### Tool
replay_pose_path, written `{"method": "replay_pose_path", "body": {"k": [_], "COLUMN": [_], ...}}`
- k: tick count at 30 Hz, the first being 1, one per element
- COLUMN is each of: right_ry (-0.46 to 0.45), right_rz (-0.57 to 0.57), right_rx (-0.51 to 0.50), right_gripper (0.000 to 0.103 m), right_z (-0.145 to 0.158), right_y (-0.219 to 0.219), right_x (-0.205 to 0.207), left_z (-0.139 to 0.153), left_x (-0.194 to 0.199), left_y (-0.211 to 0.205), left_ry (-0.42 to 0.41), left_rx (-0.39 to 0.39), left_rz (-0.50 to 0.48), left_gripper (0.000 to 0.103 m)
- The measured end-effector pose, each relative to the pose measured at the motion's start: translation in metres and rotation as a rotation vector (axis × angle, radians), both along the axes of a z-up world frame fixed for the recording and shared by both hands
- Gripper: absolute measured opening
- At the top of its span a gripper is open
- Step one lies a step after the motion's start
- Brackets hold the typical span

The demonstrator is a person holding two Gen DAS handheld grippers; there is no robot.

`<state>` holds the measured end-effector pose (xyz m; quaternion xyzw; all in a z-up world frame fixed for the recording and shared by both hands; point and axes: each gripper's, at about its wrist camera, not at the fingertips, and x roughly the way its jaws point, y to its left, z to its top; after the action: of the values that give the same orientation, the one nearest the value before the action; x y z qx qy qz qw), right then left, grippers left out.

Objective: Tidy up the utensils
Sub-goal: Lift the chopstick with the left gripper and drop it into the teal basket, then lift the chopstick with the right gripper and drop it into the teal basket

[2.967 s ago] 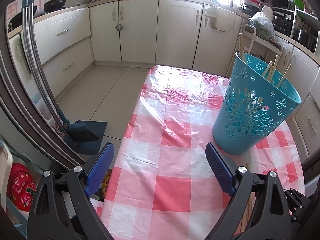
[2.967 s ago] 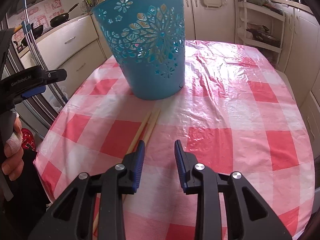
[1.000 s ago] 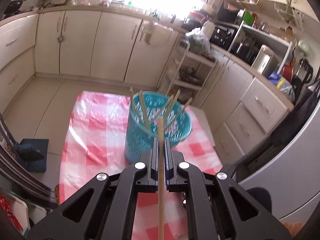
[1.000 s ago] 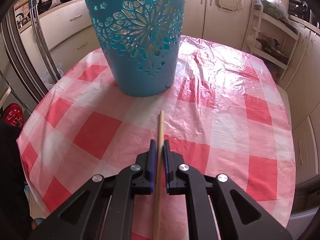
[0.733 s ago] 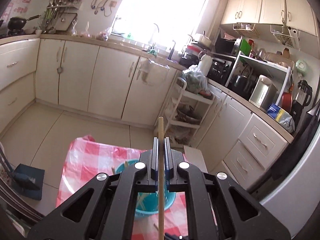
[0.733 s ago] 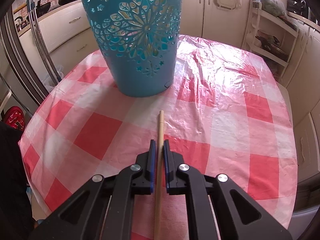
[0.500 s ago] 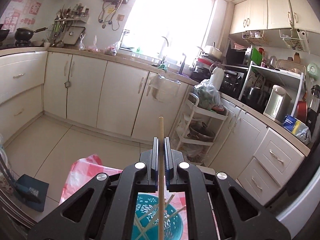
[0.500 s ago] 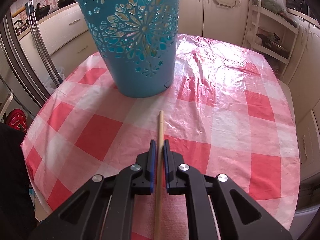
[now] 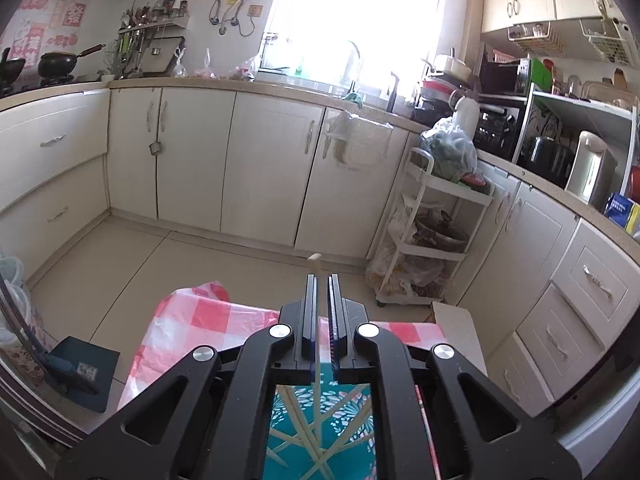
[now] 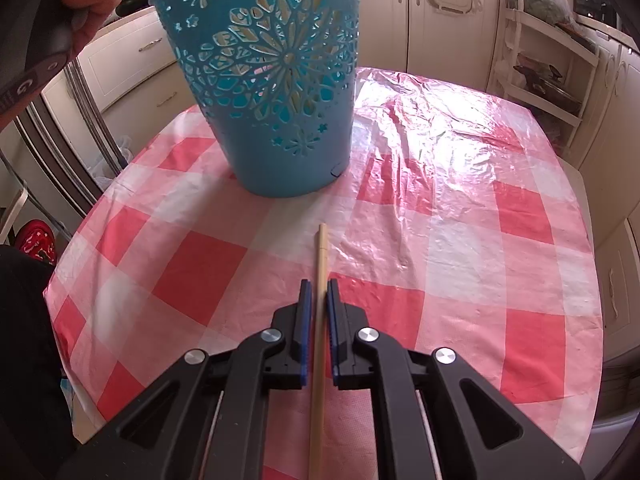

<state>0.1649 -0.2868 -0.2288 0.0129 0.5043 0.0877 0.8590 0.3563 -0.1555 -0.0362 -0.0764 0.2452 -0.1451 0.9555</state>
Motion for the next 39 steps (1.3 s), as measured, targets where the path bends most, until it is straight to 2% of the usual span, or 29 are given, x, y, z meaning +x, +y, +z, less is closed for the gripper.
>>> {"method": "replay_pose_path", "body": {"k": [2,4,5,6,8,16,20,23,30,35,39], "right_ry": [-0.002,-0.004,-0.005,-0.007,-0.009,-0.027,-0.042,-0.040,-0.025,-0.049,-0.079], "right_rz": [0.002,0.004,0.005,0.005,0.008,0.022,0.025,0.013,-0.036,-0.020,-0.023], "right_rx": [-0.004,-0.008,-0.010,-0.012,-0.018,-0.049,-0.061,-0.031,0.152,0.269,0.369], "right_gripper": [0.009,0.009,0.009,0.009,0.009,0.009,0.008,0.006,0.006,0.006,0.006], "right_z": [0.000,0.000,0.000,0.000,0.000,0.000,-0.001,0.000,0.004,0.019,0.032], "right_y": [0.001,0.001,0.002,0.002,0.002,0.006,0.008,0.004,-0.010,-0.011,-0.013], "right_x": [0.000,0.000,-0.001,-0.001,-0.001,-0.003,-0.005,-0.005,-0.005,-0.012,-0.016], "left_z": [-0.005,-0.009,-0.010,-0.011,-0.011,-0.003,0.000,-0.006,-0.047,-0.074,-0.081], "left_x": [-0.003,-0.008,-0.013,-0.017,-0.029,-0.082,-0.111,-0.123,-0.124,-0.104,-0.100], "left_y": [0.000,0.002,0.004,0.007,0.012,0.031,0.045,0.057,0.089,0.108,0.117], "left_ry": [0.022,0.042,0.046,0.046,0.030,-0.029,-0.084,-0.095,-0.006,0.127,0.149], "left_rx": [0.036,0.070,0.085,0.107,0.144,0.303,0.332,0.332,0.287,0.197,0.173], "left_rz": [-0.008,-0.003,0.005,0.024,0.067,0.105,0.116,0.124,0.143,0.150,0.171], "left_gripper": [0.006,0.013,0.024,0.041,0.059,0.079,0.086,0.087,0.087,0.087,0.087]}}
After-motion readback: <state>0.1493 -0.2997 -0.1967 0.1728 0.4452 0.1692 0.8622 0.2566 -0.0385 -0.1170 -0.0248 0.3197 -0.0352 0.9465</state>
